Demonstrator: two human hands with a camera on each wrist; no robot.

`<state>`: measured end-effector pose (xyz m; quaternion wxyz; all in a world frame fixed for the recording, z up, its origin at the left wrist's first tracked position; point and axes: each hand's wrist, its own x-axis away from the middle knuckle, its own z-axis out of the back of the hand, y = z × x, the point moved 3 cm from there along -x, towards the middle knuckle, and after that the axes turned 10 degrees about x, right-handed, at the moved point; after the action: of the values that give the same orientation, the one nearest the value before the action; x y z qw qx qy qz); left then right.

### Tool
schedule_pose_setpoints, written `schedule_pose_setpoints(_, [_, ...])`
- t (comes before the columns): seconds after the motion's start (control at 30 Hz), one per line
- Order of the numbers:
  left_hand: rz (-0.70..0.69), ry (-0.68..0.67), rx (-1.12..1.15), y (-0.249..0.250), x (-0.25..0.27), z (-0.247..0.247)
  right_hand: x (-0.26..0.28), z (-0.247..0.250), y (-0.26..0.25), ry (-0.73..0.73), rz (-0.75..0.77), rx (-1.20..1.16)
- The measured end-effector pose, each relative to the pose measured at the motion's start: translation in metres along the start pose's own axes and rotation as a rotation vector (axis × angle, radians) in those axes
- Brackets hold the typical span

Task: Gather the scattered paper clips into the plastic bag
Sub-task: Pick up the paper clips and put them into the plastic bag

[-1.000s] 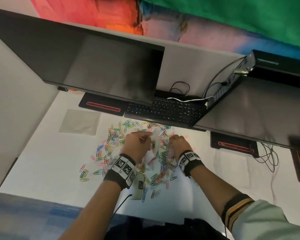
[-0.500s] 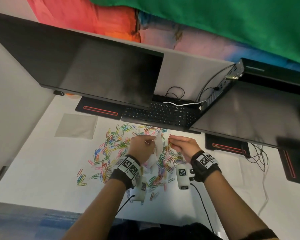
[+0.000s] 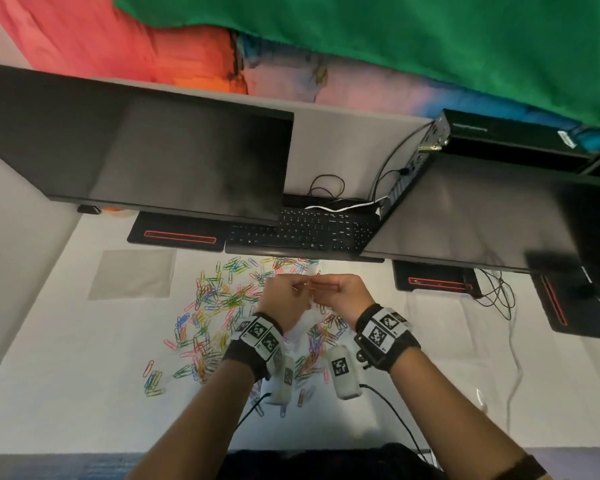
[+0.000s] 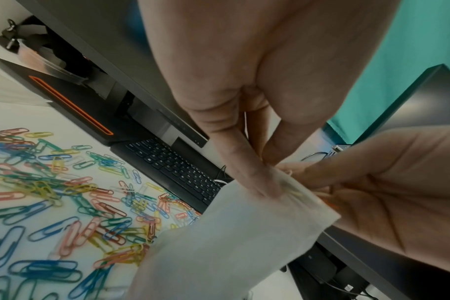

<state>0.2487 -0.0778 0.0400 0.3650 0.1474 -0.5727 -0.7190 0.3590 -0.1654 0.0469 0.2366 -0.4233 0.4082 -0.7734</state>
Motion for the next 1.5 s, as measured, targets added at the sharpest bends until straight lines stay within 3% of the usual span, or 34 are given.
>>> schedule_pose_setpoints(0.17, [-0.039, -0.034, 0.0, 0.006, 0.0, 0.0, -0.007, 0.002, -0.003, 0.196, 0.043, 0.449])
schedule_pose_setpoints(0.67, [0.051, 0.019, 0.081, -0.006, -0.012, 0.013, -0.015, -0.015, -0.02, -0.017, 0.297, 0.995])
schedule_pose_setpoints(0.77, [0.075, 0.031, 0.116, -0.008, -0.015, 0.018, -0.016, -0.009, -0.029, 0.0, 0.357, 0.948])
schedule_pose_setpoints(0.87, [0.08, 0.055, 0.114, -0.009, -0.014, 0.025, -0.021, 0.006, -0.031, 0.085, 0.354, 0.662])
schedule_pose_setpoints(0.97, [0.048, 0.056, 0.067, -0.008, -0.01, 0.034, -0.037, 0.025, -0.022, 0.194, 0.27, 0.429])
schedule_pose_setpoints(1.03, [0.048, 0.069, 0.063, -0.01, -0.009, 0.039, -0.064, 0.036, -0.002, 0.227, 0.187, 0.519])
schedule_pose_setpoints(1.17, [0.082, 0.107, 0.094, -0.013, -0.006, 0.045, -0.105, 0.03, 0.041, -0.002, 0.137, 1.012])
schedule_pose_setpoints(1.27, [0.084, 0.107, 0.102, -0.011, -0.003, 0.047, -0.101, 0.013, 0.068, -0.174, 0.179, 1.135])
schedule_pose_setpoints(1.5, [0.083, 0.147, 0.088, -0.018, -0.005, 0.052, -0.062, 0.0, 0.106, -0.247, 0.384, 1.309])
